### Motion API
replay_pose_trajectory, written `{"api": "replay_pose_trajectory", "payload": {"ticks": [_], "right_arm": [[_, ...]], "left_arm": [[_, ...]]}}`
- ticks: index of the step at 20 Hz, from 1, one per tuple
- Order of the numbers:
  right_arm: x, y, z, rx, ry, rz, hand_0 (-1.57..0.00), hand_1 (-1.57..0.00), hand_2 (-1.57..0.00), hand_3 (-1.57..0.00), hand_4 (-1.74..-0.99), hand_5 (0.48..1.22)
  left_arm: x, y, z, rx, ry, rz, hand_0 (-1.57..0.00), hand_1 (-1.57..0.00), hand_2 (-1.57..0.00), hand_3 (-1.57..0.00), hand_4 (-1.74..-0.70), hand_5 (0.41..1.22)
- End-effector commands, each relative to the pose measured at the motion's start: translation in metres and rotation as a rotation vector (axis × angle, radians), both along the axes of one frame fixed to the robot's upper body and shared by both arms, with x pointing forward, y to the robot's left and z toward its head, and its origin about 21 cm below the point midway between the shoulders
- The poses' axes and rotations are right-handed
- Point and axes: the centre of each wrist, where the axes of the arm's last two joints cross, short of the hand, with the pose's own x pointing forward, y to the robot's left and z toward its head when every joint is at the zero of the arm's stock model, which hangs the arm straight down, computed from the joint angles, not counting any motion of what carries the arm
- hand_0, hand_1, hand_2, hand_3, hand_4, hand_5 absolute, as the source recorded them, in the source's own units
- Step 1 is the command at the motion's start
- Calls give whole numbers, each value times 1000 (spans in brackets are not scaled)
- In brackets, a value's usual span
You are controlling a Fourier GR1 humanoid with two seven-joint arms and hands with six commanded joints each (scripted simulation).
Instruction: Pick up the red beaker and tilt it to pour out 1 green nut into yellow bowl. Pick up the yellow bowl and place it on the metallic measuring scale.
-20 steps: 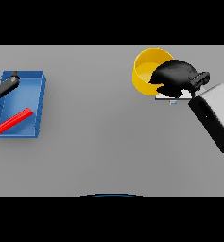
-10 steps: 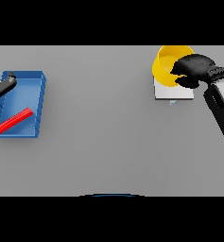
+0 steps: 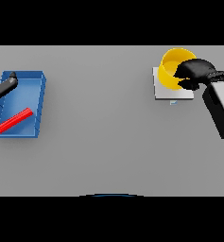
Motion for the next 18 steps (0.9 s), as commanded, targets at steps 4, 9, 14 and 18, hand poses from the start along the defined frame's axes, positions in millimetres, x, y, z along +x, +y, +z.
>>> {"api": "replay_pose_trajectory", "payload": {"ticks": [4, 9, 14, 18], "right_arm": [[0, 4, -13, 6, 9, -9, -1571, -1462, -1568, -1496, -1724, 1221], [6, 2, -14, 14, 47, -56, -1525, -1350, -1348, -907, -1596, 1134], [8, 3, -13, 14, 77, -56, -499, -443, -597, -635, -1425, 851], [11, 1, -15, 5, 93, -29, -204, -181, -336, -507, -1372, 766]], "left_arm": [[1, 0, 1, -4, 4, 9, 1, 1, 1, 1, -806, 734], [4, -3, 1, -12, 5, -9, 1, 1, 1, 1, -812, 745], [9, -5, -5, 2, 18, 9, 1, 1, 1, 1, -805, 740], [14, -2, -2, -8, 20, 16, 1, 1, 1, 1, -811, 737]]}}
